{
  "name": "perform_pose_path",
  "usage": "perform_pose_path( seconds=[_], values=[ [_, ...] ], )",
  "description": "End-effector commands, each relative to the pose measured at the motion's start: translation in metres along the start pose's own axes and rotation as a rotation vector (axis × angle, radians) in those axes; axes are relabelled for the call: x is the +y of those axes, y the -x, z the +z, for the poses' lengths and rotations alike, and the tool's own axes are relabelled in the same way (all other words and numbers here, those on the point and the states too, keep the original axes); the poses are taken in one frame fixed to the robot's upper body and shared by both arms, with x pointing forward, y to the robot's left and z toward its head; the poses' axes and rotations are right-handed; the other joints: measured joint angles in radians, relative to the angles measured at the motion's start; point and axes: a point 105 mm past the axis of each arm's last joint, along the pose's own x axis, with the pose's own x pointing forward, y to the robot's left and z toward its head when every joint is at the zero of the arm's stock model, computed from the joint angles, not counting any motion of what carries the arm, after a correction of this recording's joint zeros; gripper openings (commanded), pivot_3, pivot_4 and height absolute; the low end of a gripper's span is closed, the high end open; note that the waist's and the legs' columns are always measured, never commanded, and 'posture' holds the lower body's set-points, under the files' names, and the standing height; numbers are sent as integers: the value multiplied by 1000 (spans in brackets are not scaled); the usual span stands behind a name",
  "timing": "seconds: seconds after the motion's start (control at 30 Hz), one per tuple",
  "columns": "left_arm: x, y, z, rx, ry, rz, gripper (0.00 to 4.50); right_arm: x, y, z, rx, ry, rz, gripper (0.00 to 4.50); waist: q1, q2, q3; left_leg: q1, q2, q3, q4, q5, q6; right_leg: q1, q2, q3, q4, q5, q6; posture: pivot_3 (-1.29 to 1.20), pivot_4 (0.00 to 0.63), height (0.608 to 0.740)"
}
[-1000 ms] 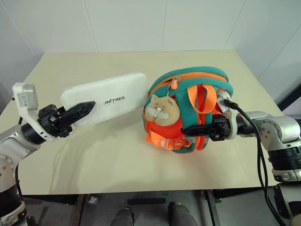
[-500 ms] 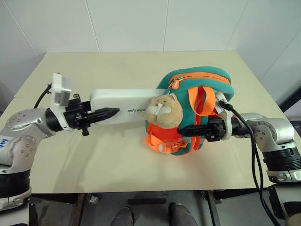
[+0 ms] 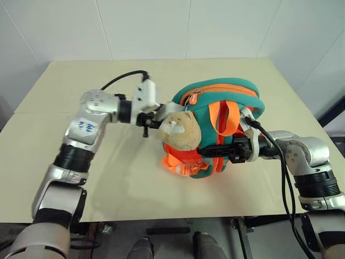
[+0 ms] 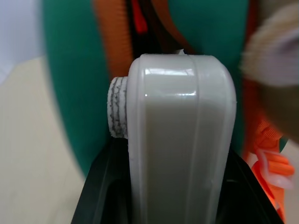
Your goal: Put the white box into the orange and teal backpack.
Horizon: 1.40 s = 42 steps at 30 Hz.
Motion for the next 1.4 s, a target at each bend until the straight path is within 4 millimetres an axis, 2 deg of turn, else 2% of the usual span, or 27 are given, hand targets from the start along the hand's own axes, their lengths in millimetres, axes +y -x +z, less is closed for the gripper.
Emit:
perform_pose_path(
  seconds=[0.03, 0.1, 0.17, 0.23, 0.33, 0.53, 0.6, 0.73, 0.83, 0.97, 1.17, 1.27, 1.37, 1.4],
  values=[
    [-5, -28, 11, -45, -35, -66, 1294, 2, -2, 6, -15, 45, -5, 12, 3, 0, 0, -1, 0, 0, 0, 0, 0, -1, 0, 0, 1, -1, 0, 0, 150, 740],
    [-4, -34, 13, -63, -27, -51, 1294, 3, -2, 6, -18, 47, -11, 12, 2, 0, 0, -3, 0, 0, 1, 0, 0, -2, 0, 0, 1, -1, 1, 0, 150, 740],
    [1, -32, 16, -85, -2, -10, 1294, 4, -1, 5, -20, 46, -14, 12, 4, 0, 0, -5, 0, -1, 1, 0, 0, -3, 0, 0, 2, -1, 1, 0, 150, 740],
    [7, -25, 17, -101, 28, 44, 2000, 5, 1, 3, -22, 44, -21, 0, 6, 0, 0, -6, 0, -1, 2, 0, 0, -4, 0, 0, 2, -1, 1, 0, 150, 740],
    [7, -9, 14, -95, 55, 65, 2795, 5, 3, 2, -24, 41, -35, 0, 1, 0, 0, -7, -1, -1, 2, 0, 0, -4, 0, 0, 2, 0, 2, 0, 150, 740],
    [7, 45, 19, -136, 99, 109, 4471, 2, 2, 1, -31, 41, -48, 0, -2, 0, 0, -6, -1, -2, 2, 0, 0, -5, 0, 0, 4, -1, 1, 0, 150, 740],
    [3, 61, 17, -126, 92, 114, 4471, 1, 1, 0, -30, 40, -50, 0, 0, 0, 0, -6, -1, -2, 3, 1, 0, -5, 0, 0, 5, -1, 1, 0, 150, 740],
    [-17, 88, 13, -89, 120, 78, 4471, -2, 0, -2, -27, 38, -55, 0, 0, 0, 0, -5, -1, -2, 3, 1, 0, -5, 0, 0, 6, -1, 1, 0, 150, 740],
    [-30, 94, 20, -105, 153, 49, 4471, -4, 0, -3, -25, 36, -57, 0, 1, 0, 0, -5, -1, -2, 3, 1, 0, -5, 0, 0, 8, -1, 0, 0, 150, 740],
    [-45, 84, 31, -149, 175, 28, 4471, -6, 0, -5, -22, 34, -57, 0, 4, 0, 0, -5, -1, -3, 3, 1, 0, -5, 0, 0, 8, -1, 0, 0, 150, 740],
    [-45, 55, 32, -213, 166, 76, 4471, -7, -3, -4, -23, 35, -51, 0, 1, 0, 0, 0, -1, -3, 3, 2, 1, 0, 0, 0, 9, -1, 0, 0, 150, 740],
    [-42, 44, 26, -205, 162, 101, 4471, -7, -4, -4, -24, 36, -50, 0, 0, 0, 0, 3, 0, -2, 3, 2, 1, 1, 0, 0, 9, -1, -1, 0, 150, 740],
    [-40, 36, 30, -242, 184, 117, 4471, -6, -3, -3, -29, 37, -54, 0, 3, 0, 0, 4, 0, -2, 3, 2, 1, 1, 0, 0, 10, -1, -1, 0, 150, 740],
    [-40, 36, 32, -253, 182, 119, 4302, -6, -2, -3, -31, 37, -56, 0, 3, 0, 0, 4, 0, -2, 3, 2, 1, 2, 0, 0, 9, -1, -1, 0, 150, 740]
  ],
)
